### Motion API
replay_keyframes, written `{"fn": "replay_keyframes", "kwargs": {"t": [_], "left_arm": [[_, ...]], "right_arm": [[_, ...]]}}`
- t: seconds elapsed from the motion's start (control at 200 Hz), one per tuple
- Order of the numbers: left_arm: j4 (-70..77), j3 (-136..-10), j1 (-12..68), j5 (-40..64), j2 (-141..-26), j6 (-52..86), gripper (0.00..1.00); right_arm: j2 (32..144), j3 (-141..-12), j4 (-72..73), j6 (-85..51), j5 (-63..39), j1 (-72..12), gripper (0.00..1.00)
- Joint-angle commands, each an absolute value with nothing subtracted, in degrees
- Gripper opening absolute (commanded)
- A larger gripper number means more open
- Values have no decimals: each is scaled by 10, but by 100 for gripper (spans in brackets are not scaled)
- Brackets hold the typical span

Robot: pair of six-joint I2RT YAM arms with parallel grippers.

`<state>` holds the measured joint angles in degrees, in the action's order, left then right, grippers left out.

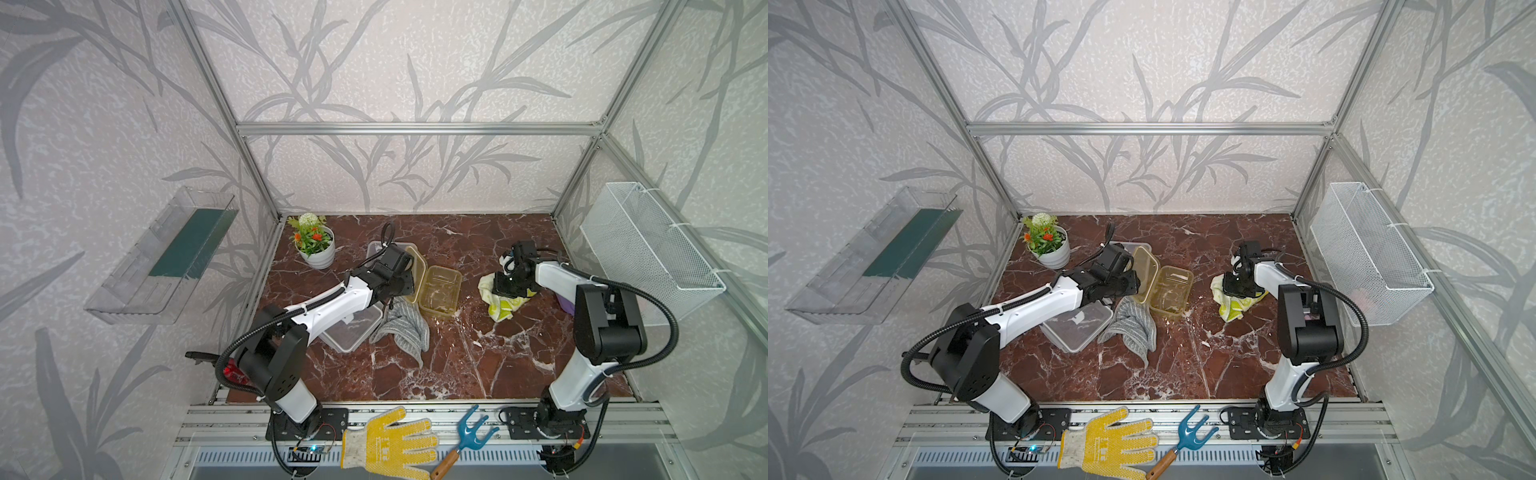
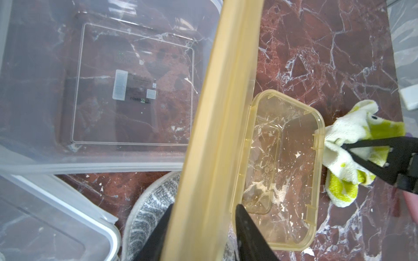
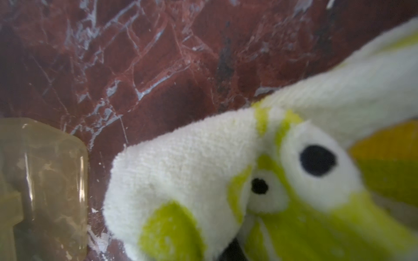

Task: Wipe the insides of the lunch boxes
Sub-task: Place the cleaning item at the center of the board, then reset both arms

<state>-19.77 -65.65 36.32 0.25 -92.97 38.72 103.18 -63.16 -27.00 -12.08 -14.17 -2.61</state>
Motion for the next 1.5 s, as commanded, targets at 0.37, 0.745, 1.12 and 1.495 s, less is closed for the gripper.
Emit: {"fn": "replay_keyframes", "kwargs": {"t": [0.37, 0.745, 1.12, 1.495], "left_arm": [[-197, -650, 365, -33, -893, 389, 88], [-204, -637, 366, -72, -865, 380, 99], [-228, -624, 365, -145, -805, 350, 99], [-263, -575, 351, -329, -642, 252, 99]], "right_arm": [[1002, -622, -271, -104, -119, -24, 98], [874, -605, -260, -58, -81, -40, 99], [706, -490, -120, 4, -30, -60, 99], [619, -310, 106, 29, -1, -61, 99]]}}
